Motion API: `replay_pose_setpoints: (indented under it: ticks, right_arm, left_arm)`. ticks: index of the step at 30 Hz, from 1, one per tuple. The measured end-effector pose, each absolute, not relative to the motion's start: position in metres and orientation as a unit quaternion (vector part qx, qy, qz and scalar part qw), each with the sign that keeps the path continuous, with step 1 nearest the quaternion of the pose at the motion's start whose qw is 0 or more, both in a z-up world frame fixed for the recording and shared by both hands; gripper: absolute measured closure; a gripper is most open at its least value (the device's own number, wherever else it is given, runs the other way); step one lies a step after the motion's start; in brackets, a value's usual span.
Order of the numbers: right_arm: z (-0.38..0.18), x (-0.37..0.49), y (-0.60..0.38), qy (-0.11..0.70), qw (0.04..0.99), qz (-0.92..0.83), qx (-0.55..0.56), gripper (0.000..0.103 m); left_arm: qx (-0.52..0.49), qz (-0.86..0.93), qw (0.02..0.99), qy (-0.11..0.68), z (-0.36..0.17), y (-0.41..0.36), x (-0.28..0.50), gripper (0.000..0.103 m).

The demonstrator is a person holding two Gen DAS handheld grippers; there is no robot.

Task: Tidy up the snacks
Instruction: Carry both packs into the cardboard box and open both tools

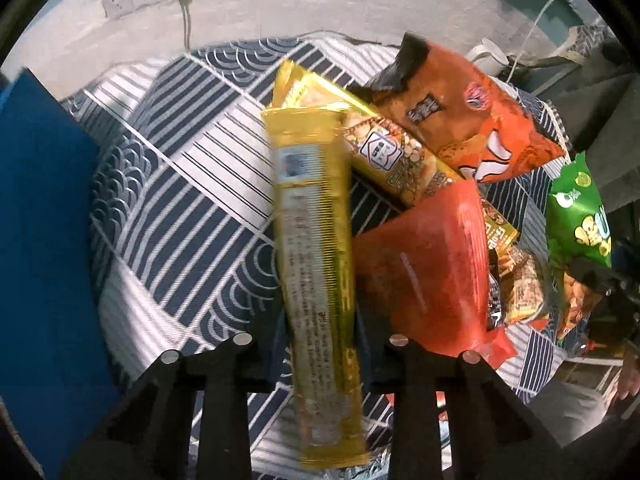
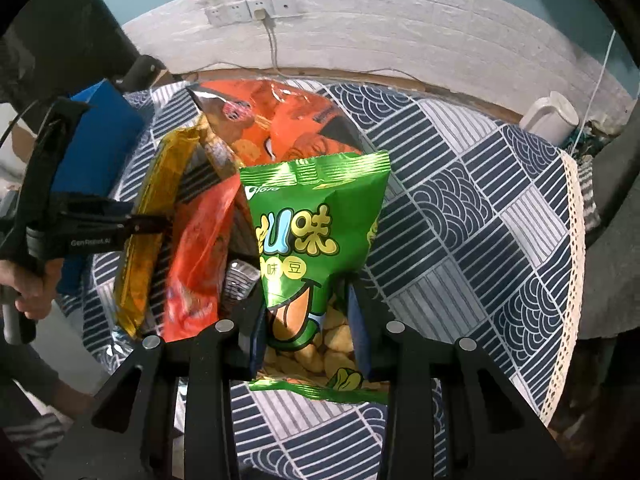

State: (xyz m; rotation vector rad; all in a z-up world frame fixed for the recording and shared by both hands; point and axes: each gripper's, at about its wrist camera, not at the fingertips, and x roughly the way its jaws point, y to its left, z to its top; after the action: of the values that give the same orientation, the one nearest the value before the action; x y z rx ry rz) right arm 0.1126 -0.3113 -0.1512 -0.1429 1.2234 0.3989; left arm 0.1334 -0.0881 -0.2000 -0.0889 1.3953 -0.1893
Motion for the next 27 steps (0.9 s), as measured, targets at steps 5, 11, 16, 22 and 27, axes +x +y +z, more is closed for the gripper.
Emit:
replay_pose_setpoints:
  ticks: [5, 11, 16, 22, 27]
  right_arm:
    - [-0.138, 0.107, -0.303, 0.560, 0.803, 0.193, -0.068, 0.069]
    - [-0.122, 0.101, -0.291, 0.547, 0.809, 0.202, -0.074, 0.069]
    - [-0.108, 0.097, -0.279, 0.537, 0.814, 0.206, -0.080, 0.069]
    - [-0.093, 0.091, -0.267, 0.522, 0.822, 0.210, -0.089, 0.069]
    - [-0.084, 0.087, -0.258, 0.513, 0.826, 0.216, -0.089, 0.069]
  left_arm:
    - [-0.015, -0.097, 0.774, 0.625, -0.179, -0.088, 0.123, 0.075]
    - [0.033, -0.103, 0.795, 0.596, -0.156, -0.095, 0.112, 0.075]
    - [0.055, -0.106, 0.813, 0.570, -0.131, -0.088, 0.095, 0.075]
    - [0.068, -0.105, 0.832, 0.541, -0.101, -0.080, 0.085, 0.075]
    - [0.069, -0.102, 0.848, 0.515, -0.076, -0.068, 0.075, 0.075]
